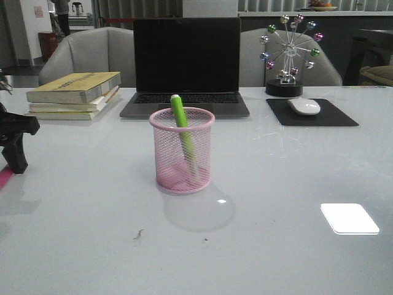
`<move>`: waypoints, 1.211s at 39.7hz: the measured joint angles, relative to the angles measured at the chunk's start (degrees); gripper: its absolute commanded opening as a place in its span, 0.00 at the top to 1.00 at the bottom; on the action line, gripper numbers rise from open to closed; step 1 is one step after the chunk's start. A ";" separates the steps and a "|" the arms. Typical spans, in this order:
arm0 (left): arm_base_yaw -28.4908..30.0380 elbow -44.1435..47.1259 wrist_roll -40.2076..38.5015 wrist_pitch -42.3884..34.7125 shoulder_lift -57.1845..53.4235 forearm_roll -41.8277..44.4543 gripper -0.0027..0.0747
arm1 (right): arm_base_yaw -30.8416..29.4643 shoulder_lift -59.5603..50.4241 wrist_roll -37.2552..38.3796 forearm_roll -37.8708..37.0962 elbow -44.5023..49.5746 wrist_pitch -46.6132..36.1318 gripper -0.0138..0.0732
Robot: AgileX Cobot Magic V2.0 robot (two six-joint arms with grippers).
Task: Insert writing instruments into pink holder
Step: 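Lower the left gripper over the pink marker and close on it, then lift the pink marker upright with the left gripper toward the holder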
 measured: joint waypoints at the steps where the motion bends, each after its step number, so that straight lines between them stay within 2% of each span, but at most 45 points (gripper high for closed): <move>1: 0.00 0.00 0.00 0.00 0.04 0.11 0.57 | 0.00 0.00 0.00 0.00 0.00 0.00 0.28; 8: 0.26 -0.10 0.00 -0.05 0.14 0.11 0.84 | 0.00 0.00 0.00 0.00 0.00 0.22 0.28; 9: 0.26 -0.10 0.00 0.06 0.14 0.11 0.86 | 0.00 0.00 0.00 0.00 0.00 0.20 0.28; 23: 0.26 -0.33 0.00 1.41 0.14 -0.01 0.84 | 0.00 0.00 0.00 0.00 0.00 0.37 0.28; 34: -0.48 -0.19 0.00 2.34 -1.55 -3.27 0.84 | 0.00 0.00 0.00 0.00 0.00 0.46 0.28; 48: -7.52 -0.09 2.07 -9.00 -13.58 -3.87 0.84 | 0.00 0.00 0.00 -0.09 0.00 1.21 0.28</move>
